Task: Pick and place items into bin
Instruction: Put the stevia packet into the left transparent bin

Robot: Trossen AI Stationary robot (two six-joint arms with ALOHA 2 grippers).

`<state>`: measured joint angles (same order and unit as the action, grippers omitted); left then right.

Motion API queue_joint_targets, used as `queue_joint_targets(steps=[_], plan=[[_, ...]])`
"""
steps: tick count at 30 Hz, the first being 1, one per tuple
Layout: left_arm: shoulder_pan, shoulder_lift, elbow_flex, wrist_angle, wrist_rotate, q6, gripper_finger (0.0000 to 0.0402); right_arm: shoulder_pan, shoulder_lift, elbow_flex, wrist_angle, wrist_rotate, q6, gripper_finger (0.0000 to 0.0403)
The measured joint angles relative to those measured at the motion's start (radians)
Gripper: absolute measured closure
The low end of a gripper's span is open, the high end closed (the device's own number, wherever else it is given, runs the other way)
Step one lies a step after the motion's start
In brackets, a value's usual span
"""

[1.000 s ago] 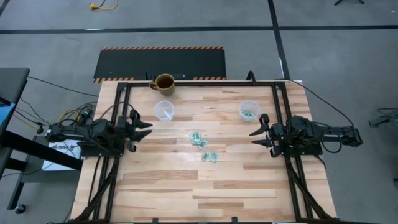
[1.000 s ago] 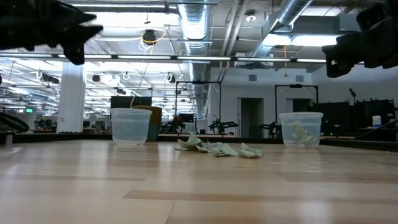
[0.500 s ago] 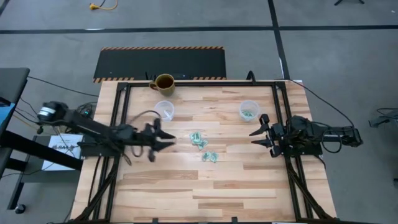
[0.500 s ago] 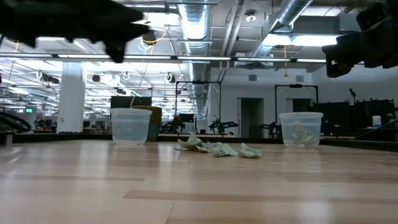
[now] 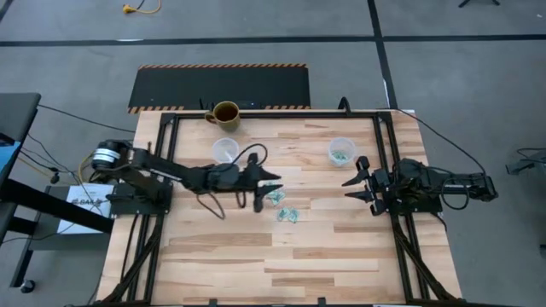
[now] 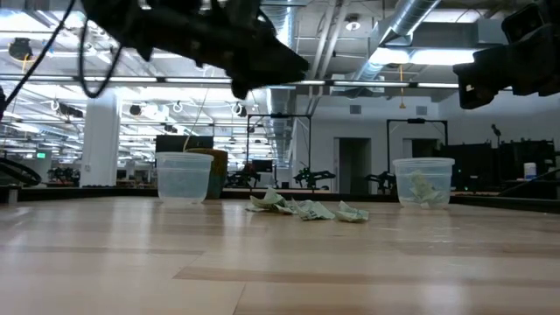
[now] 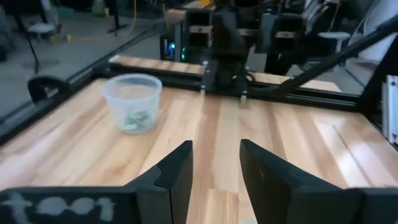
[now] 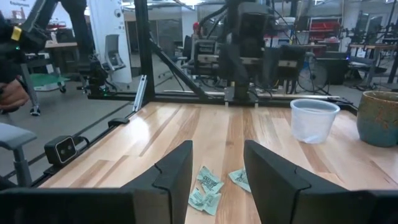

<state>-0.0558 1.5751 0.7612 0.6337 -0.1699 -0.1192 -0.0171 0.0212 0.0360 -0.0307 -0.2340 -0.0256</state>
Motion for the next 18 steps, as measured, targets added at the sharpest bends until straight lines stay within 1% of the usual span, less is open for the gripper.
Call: queue_joint_targets(steps=[2, 5, 8, 11, 13, 18], plan=[[0.011, 0.038, 0.037, -0.046, 0.019, -0.035, 0.0281, 0.000, 0.000, 0.000, 0.000, 0.000, 0.000, 0.0264], [0.020, 0.078, 0.094, -0.189, 0.049, -0.089, 0.0281, 0.000, 0.000, 0.000, 0.000, 0.000, 0.000, 0.0266], [0.020, 0.101, 0.143, -0.285, 0.136, -0.076, 0.0281, 0.000, 0.000, 0.000, 0.000, 0.000, 0.000, 0.0268], [0.009, 0.113, 0.181, -0.311, 0.253, -0.037, 0.0281, 0.000, 0.000, 0.000, 0.000, 0.000, 0.000, 0.0268], [0.008, 0.113, 0.192, -0.323, 0.310, -0.014, 0.0281, 0.000, 0.000, 0.000, 0.000, 0.000, 0.000, 0.0267], [0.018, 0.113, 0.195, -0.340, 0.323, -0.036, 0.0281, 0.000, 0.000, 0.000, 0.000, 0.000, 0.000, 0.0264]])
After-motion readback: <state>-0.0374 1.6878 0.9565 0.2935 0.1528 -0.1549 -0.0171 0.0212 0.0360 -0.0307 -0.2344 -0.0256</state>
